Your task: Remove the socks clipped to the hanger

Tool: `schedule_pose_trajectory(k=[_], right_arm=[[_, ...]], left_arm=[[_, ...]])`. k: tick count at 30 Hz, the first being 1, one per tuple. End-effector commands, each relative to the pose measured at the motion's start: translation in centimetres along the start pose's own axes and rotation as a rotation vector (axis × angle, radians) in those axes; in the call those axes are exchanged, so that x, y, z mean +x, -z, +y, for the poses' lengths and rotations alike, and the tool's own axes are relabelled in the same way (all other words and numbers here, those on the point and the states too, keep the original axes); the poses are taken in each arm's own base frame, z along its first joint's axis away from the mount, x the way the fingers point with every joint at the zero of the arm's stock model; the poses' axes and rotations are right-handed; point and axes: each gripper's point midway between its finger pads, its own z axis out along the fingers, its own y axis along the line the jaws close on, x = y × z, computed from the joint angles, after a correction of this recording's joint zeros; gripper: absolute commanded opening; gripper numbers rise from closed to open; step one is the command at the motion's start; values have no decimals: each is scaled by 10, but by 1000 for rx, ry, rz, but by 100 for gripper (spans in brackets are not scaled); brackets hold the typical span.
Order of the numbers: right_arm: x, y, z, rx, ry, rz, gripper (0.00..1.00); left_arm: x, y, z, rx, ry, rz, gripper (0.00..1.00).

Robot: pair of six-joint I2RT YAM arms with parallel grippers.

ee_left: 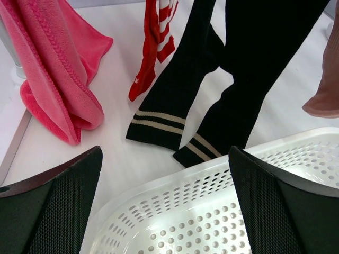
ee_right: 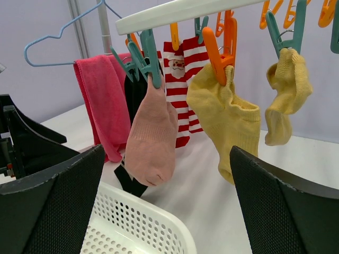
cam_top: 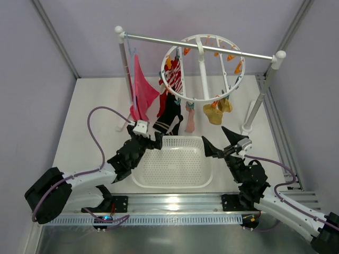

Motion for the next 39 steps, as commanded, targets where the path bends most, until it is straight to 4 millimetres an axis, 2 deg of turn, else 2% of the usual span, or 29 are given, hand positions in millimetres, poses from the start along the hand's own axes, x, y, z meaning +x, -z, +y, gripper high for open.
schedule_pose_trajectory(k=[1,9,15,22,26,27,28,29,32,39], right_arm=[[57,26,-4,-14,36,97,100],[57,27,-4,-16,35,89,100],[56,27,-5,-6,33,85,100],[57,28,-6,-2,31,88,100],[56,28,-7,4,30,85,100],[57,28,-7,3,29,87,100],[57,28,-7,3,29,87,100],[56,28,-7,3,28,84,100],[55,29,-7,-1,24,76,99],[55,30,-6,-5,19,72,100]], left_arm=[[-13,3,6,-26,12,-43,100],[-13,3,10,-47,13,-45,100],[-12,3,1,2,17,-45,100],[-13,-5,-28,130,63,-53,99],[-15,-17,-48,192,104,-58,100],[-5,-22,-51,196,100,-36,100],[-8,-25,-58,212,108,-42,100],[-3,-29,-63,223,113,-34,100],[-9,-36,-78,251,142,-59,99],[-12,-48,-84,241,201,-104,100]])
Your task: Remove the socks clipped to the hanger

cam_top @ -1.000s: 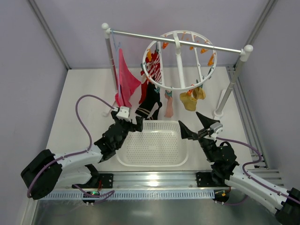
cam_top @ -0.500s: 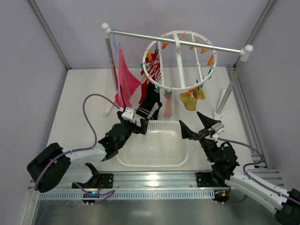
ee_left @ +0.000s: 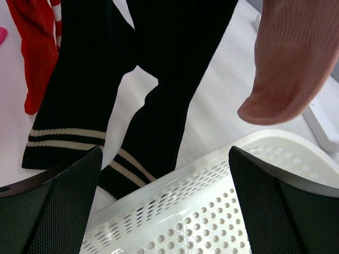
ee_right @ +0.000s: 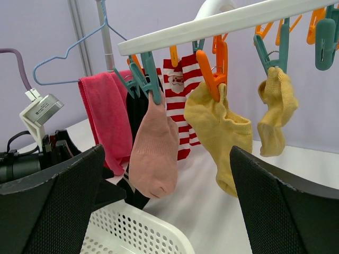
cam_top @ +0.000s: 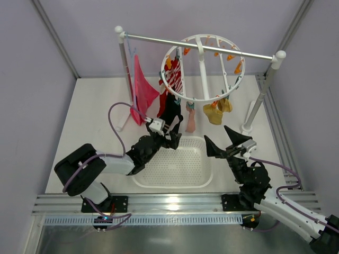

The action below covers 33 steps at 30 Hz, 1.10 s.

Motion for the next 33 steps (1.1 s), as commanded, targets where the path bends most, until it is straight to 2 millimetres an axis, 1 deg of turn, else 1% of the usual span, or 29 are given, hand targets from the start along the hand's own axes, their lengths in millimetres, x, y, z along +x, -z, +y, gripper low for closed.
schedule_pose_trajectory(k=[1,2,4,5,6,8,9,11,12,13,15,17,20,21,22,23,24,25,26,27,28,29,30,32,33], right_arm=[[70,33,-6,-10,38,133,100],[70,33,-5,-10,36,131,100],[71,33,-5,-12,35,133,100],[70,33,-5,-13,36,130,100],[71,33,-5,-14,37,134,100],[71,33,-5,-13,37,133,100],[70,33,-5,-13,35,131,100],[70,33,-5,-15,35,128,100],[71,34,-5,-18,35,129,100],[70,34,-5,-15,36,128,100],[70,34,-5,-18,35,128,100],[71,34,-5,-18,36,129,99],[71,34,-3,-24,34,132,100],[71,34,-4,-22,34,129,100],[71,34,-3,-24,33,130,100],[71,34,-4,-24,34,131,100],[71,34,-4,-23,35,130,100],[71,34,-4,-24,32,129,100],[71,35,-3,-27,34,130,100],[71,35,-4,-24,34,129,100],[71,34,-3,-25,32,129,100],[71,35,-3,-28,32,129,100],[71,35,-3,-27,32,130,100],[71,34,-3,-28,32,130,100],[71,34,-3,-30,35,132,100]], left_arm=[[-33,-13,-13,22,73,-130,100],[-36,-17,-14,16,80,-140,100],[-33,-23,-15,11,82,-135,100],[-27,-26,-17,9,80,-128,100],[-31,-31,-16,-11,84,-141,100],[-24,-34,-18,-24,65,-132,100],[-27,-37,-19,-34,58,-140,100],[-25,-37,-22,-54,35,-143,100],[-23,-38,-22,-66,27,-139,100],[-27,-41,-19,-95,28,-153,100],[-23,-42,-16,-121,27,-147,99],[-24,-43,-8,-169,32,-152,95],[-23,-46,-1,-228,37,-146,83],[-22,-46,0,-233,36,-142,75],[-19,-47,1,-237,32,-134,71],[-21,-49,0,-237,35,-139,67],[-20,-50,0,-242,36,-136,54],[-17,-51,1,-247,32,-125,46],[-18,-51,1,-252,32,-125,36],[-19,-51,1,-252,32,-125,16],[-20,-50,-1,-247,28,-127,7],[-20,-49,-2,-245,24,-128,0],[-20,-46,-2,-246,14,-129,0],[-27,-41,-7,-231,-3,-157,0],[-24,-35,-5,-237,-12,-155,0]])
